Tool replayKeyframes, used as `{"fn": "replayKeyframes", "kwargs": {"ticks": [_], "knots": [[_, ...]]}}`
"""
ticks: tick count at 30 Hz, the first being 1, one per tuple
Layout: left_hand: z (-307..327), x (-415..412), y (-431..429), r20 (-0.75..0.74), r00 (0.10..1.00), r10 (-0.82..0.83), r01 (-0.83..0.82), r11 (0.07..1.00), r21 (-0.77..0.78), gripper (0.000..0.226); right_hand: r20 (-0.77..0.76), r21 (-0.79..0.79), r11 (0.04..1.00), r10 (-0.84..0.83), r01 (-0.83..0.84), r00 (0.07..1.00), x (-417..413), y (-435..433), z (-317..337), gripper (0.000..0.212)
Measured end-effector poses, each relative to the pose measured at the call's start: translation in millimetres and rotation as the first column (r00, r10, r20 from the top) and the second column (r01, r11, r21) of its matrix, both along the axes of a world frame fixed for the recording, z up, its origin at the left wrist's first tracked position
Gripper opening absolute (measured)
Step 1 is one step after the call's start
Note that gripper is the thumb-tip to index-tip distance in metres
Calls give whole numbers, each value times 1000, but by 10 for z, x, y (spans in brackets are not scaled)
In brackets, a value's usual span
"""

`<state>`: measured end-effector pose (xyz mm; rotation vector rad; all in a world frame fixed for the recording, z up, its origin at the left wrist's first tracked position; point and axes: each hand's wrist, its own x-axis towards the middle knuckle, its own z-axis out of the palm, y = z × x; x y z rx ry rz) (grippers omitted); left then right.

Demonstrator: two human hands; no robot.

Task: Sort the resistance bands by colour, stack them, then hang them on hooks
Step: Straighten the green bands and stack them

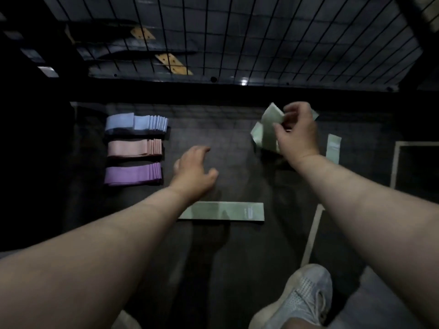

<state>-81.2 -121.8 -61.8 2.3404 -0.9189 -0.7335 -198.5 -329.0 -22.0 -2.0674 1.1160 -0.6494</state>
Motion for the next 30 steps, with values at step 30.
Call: {"fn": "replayKeyframes", "kwargs": {"ticks": [30], "knots": [[2488, 319, 709, -681, 728, -74, -148, 954, -261, 20, 464, 689, 707, -263, -159, 846, -401, 406, 2445, 29]]}}
